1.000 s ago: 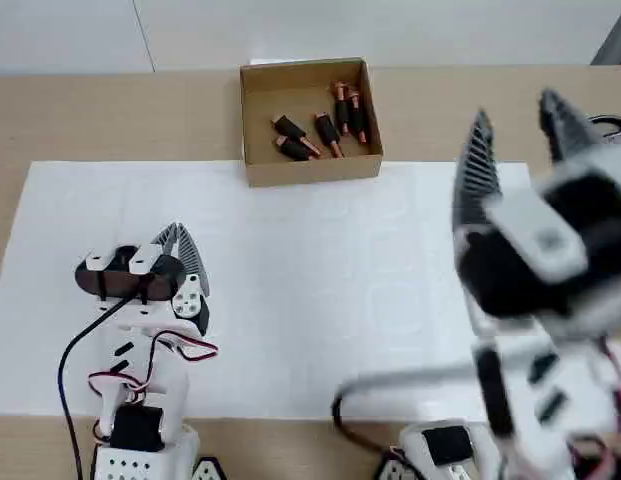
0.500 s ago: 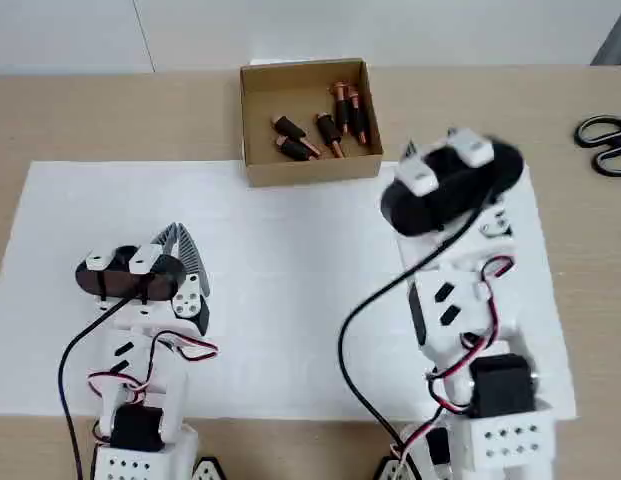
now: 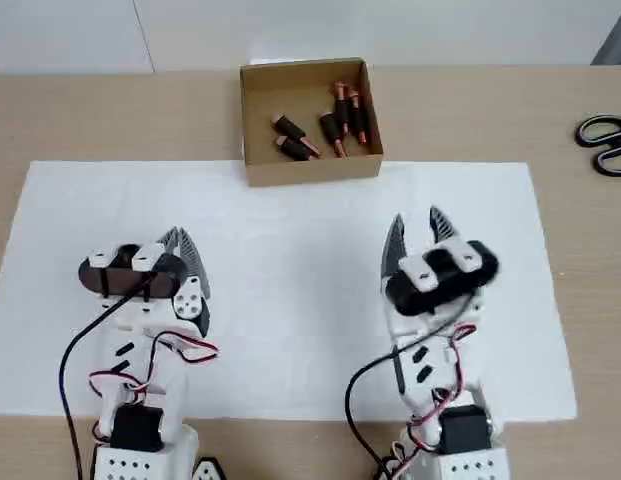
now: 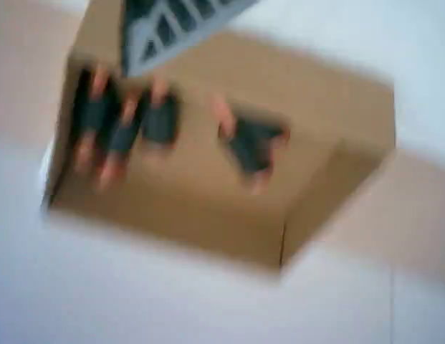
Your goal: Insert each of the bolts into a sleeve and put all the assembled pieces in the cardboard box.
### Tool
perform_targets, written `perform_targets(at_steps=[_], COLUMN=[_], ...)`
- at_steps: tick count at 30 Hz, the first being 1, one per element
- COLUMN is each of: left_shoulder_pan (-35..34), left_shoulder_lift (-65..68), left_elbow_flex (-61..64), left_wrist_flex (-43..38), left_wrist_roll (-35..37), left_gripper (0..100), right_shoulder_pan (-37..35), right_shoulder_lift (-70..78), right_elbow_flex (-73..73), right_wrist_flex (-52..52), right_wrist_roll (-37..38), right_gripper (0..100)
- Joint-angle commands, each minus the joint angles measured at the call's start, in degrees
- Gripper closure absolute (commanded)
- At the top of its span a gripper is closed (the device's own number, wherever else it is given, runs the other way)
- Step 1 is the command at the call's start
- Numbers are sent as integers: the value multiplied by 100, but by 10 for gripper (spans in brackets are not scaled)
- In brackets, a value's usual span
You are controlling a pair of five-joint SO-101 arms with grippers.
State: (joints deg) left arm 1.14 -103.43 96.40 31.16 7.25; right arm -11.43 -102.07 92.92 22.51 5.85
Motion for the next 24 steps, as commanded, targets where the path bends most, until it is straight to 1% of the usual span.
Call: perform_targets(at_steps=[1, 5, 10, 18, 24], left_shoulder_pan=[-35, -9, 0, -18, -26], left_shoulder_lift=[-53, -53, -53, -53, -53], left_elbow_flex=[-22, -22, -22, -31, -31], left_wrist_flex=[413, 738, 1327, 2101, 2127], left_wrist_roll=[-18, -18, -18, -18, -18], left_gripper=[993, 993, 993, 993, 993], right_shoulder_pan=[13, 40, 48, 391, 558], right_shoulder_lift=[-75, -48, -40, -57, -66], right_elbow_flex=[79, 360, 360, 360, 343], right_wrist_flex=[66, 136, 892, 2905, 3081], right_wrist_roll=[-44, -18, -18, -44, -44], right_gripper=[854, 854, 854, 854, 854])
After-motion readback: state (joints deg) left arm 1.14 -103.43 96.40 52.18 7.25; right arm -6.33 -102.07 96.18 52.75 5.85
